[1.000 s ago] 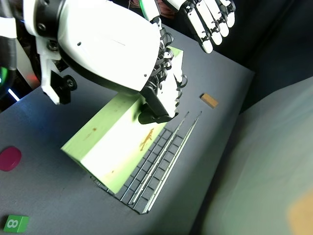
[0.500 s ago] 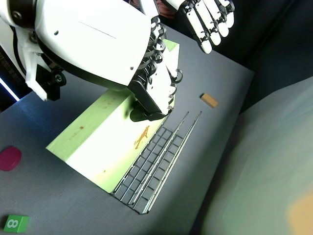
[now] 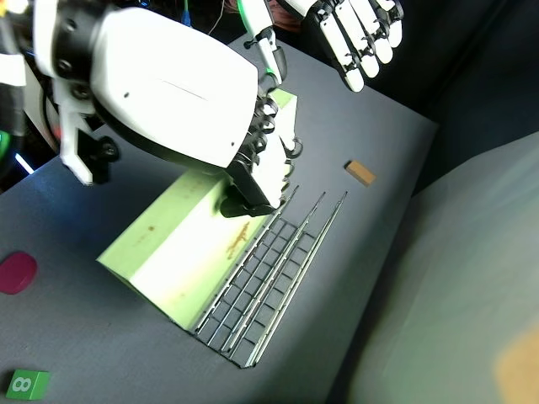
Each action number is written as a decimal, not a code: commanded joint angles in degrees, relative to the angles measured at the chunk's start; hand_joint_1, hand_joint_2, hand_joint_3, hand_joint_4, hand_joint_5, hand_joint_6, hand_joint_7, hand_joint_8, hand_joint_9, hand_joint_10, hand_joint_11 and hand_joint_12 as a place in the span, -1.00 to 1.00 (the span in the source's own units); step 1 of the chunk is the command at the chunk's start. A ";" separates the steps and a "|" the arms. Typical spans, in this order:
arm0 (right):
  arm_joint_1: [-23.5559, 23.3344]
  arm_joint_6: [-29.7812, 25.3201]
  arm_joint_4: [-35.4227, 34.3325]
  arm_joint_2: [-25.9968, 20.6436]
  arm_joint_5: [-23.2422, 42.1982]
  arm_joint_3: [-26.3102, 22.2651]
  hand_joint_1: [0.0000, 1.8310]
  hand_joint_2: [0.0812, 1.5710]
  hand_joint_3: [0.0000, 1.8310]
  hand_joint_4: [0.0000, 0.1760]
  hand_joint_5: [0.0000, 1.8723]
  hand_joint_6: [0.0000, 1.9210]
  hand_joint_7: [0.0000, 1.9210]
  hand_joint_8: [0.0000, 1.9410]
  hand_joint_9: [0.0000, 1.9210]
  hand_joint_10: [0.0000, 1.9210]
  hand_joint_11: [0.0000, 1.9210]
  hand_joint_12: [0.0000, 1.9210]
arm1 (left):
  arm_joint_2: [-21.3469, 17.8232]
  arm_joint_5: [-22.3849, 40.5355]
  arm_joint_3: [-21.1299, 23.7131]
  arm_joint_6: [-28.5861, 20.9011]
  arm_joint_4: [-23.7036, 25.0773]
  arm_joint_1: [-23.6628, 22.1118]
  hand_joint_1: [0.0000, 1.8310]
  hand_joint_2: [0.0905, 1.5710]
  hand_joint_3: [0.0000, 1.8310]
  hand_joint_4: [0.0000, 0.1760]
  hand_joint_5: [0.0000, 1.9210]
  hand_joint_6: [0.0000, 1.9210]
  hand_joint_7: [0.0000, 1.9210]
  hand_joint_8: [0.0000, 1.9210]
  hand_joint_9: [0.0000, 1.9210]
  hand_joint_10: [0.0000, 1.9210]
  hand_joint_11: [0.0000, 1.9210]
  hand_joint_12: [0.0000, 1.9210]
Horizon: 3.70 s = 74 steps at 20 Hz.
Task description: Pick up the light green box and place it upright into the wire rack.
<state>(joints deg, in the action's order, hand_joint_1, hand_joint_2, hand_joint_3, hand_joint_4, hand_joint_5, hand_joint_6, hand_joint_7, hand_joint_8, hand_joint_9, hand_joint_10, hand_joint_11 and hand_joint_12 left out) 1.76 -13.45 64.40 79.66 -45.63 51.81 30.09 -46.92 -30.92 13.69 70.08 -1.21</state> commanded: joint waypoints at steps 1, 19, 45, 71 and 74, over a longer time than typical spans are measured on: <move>-0.13 -0.24 4.31 0.27 2.40 0.28 0.48 0.50 -1.00 -1.00 -0.28 0.29 -0.11 0.22 -0.15 0.53 -0.24 0.60 | -0.23 1.10 0.05 0.30 4.96 -0.68 -0.85 0.55 -1.00 -1.00 -0.59 -1.00 -0.61 -1.00 -0.69 -1.00 -1.00 -0.32; 6.76 -7.21 7.52 2.24 6.01 3.84 0.48 0.51 -1.00 -1.00 -0.29 0.30 -0.12 0.23 -0.15 0.54 -0.24 0.59 | -0.12 1.46 2.88 -4.22 4.96 -0.78 -0.85 0.54 -1.00 -0.99 -0.61 -1.00 -0.60 -1.00 -0.66 -0.99 -1.00 -0.26; 7.72 -8.38 8.16 2.53 6.83 4.93 0.09 0.52 -1.00 -1.00 -0.43 -0.24 -0.32 -0.51 -0.46 -0.28 -0.62 0.46 | 7.22 -0.70 5.27 -9.34 6.55 1.80 -0.86 0.56 -1.00 -0.99 -0.62 -1.00 -0.62 -1.00 -0.66 -1.00 -1.00 -0.29; -6.35 5.99 -3.40 -20.40 11.32 -9.15 -0.48 0.39 -1.00 -1.00 -0.44 -0.97 -0.42 -0.98 -0.52 -0.98 -0.93 0.20 | 14.19 -2.36 5.74 -11.85 7.68 1.70 -0.86 0.57 -1.00 -1.00 -0.58 -1.00 -0.59 -0.99 -0.65 -0.99 -1.00 -0.23; -8.09 12.37 -3.42 -25.44 10.66 -13.40 -0.51 0.43 -1.00 -1.00 -0.23 -0.94 -0.16 -0.89 -0.29 -0.76 -0.65 0.41 | 15.43 -2.40 5.87 -12.03 7.84 1.82 -0.80 0.56 -1.00 -1.00 -0.51 -0.99 -0.40 -0.99 -0.45 -0.97 -0.98 0.04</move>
<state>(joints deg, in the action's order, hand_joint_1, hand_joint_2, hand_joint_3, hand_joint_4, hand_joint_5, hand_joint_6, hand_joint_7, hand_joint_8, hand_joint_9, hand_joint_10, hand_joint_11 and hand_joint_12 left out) -5.48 -0.99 57.89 53.87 -37.78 38.30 45.47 -49.95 -25.19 1.61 72.53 1.02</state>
